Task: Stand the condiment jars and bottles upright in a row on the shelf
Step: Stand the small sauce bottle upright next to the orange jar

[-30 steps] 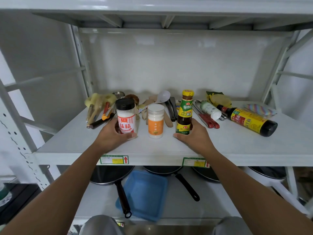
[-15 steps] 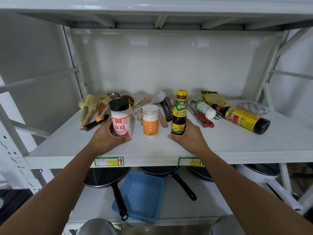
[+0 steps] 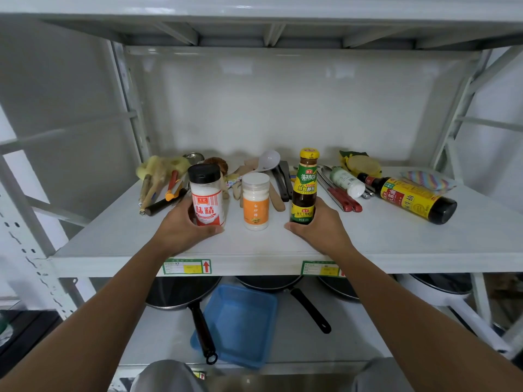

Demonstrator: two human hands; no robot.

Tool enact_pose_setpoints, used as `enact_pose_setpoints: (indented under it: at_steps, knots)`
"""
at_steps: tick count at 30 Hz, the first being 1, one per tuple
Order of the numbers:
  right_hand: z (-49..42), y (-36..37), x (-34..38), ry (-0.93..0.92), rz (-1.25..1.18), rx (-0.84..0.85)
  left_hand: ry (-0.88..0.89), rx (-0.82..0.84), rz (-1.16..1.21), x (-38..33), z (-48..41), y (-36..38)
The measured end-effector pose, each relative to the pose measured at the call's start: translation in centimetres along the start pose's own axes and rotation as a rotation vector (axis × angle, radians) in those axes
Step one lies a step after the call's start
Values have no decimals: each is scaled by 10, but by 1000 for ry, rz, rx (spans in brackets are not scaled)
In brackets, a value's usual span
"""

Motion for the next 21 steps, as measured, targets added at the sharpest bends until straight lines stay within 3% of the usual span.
enact_pose_setpoints:
  at_steps: [21]
  knots:
    - [1, 0, -1, -13, -30, -10, -18, 15, -31, 2, 0, 1]
Point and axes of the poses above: each hand's wrist, its own z-axis away from the middle knuckle, its own y-axis out of the palm, x = y × z, the point moved 4 cm from there along -z, towards the middle knuckle, and after that the axes turned 2 degrees about -z, right-handed, at the moved point
